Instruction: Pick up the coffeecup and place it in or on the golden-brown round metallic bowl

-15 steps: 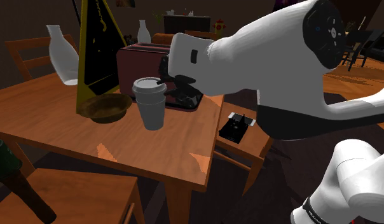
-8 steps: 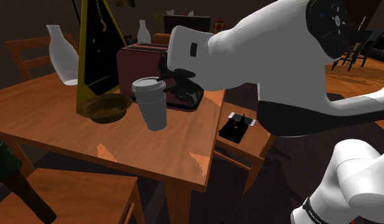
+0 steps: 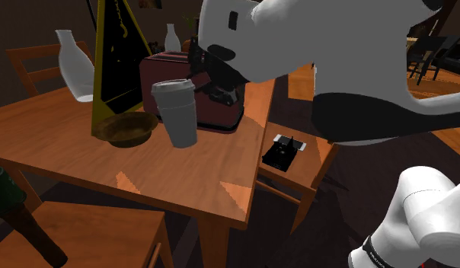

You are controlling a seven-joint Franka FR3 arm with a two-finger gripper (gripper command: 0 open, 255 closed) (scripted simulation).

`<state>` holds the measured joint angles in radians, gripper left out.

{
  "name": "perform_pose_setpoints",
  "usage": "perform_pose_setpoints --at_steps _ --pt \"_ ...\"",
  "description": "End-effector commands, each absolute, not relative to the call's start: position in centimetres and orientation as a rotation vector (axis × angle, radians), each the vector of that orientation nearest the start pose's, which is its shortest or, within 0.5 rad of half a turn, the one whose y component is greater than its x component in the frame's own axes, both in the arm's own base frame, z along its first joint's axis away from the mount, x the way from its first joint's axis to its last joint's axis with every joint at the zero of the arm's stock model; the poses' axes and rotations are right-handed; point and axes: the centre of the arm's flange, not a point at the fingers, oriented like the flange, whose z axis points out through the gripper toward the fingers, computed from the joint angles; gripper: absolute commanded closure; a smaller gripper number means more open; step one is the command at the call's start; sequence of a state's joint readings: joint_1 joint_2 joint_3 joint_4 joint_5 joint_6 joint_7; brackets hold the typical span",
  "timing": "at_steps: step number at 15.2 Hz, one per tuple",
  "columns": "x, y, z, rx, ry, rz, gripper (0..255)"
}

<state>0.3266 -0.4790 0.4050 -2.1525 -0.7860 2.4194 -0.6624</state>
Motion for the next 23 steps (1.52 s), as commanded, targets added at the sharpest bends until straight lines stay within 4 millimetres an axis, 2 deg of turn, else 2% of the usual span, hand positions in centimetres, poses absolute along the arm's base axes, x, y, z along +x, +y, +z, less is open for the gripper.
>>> perform_pose_setpoints --at_steps 1,12,23 --pt "32.3 34.0 66.8 1.302 1.721 0.781 255" --pt "32.3 34.0 72.3 1.302 1.721 0.781 255" --pt "43.7 40.9 78.2 1.302 1.721 0.781 255"
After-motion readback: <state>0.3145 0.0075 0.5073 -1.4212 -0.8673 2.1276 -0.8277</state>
